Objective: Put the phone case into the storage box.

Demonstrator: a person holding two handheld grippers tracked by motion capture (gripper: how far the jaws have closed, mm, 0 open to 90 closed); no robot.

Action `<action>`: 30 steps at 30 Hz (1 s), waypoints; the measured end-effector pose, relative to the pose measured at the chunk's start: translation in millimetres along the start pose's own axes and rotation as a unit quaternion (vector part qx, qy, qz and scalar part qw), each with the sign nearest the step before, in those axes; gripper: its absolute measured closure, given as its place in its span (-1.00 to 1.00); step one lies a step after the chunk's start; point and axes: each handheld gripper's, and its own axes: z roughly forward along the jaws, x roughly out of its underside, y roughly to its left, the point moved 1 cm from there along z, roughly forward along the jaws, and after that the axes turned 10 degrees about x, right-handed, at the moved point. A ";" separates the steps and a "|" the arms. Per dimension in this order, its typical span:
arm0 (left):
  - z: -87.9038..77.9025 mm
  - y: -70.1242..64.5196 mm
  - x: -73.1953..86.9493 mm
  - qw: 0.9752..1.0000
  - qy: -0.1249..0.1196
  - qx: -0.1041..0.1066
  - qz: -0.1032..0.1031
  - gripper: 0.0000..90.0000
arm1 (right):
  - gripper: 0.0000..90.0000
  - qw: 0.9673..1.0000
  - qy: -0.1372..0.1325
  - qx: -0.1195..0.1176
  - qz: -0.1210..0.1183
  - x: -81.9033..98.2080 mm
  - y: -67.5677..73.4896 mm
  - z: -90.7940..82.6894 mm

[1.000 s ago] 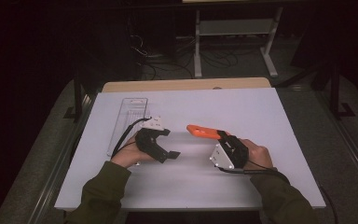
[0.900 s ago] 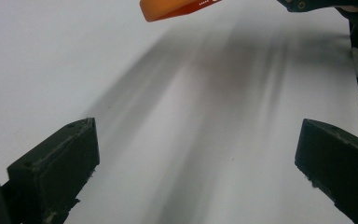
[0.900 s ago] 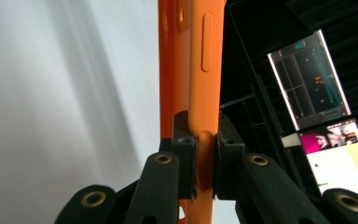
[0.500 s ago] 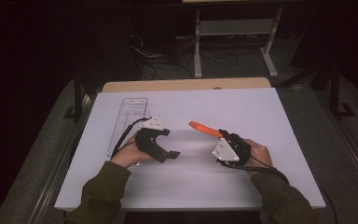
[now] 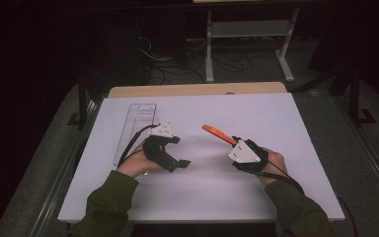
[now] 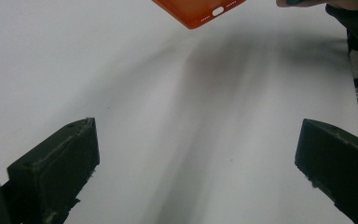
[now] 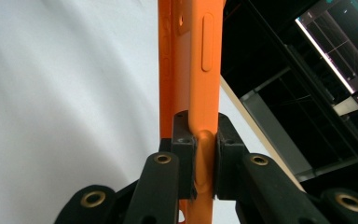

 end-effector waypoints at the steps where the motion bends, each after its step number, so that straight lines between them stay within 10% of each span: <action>1: 0.0 0.1 0.0 1.000 0.000 0.000 0.000 -1.00 | 0.78 1.000 0.001 0.000 0.008 0.0 -0.3 0.1; 16: -0.1 0.3 0.0 1.000 -0.001 0.001 -0.001 -1.00 | 0.78 0.996 0.005 -0.019 0.088 2.1 -8.6 3.0; 30: 0.0 -0.6 0.2 1.000 -0.001 -0.001 -0.002 -1.00 | 0.78 0.983 0.026 -0.045 0.178 2.6 -11.8 4.2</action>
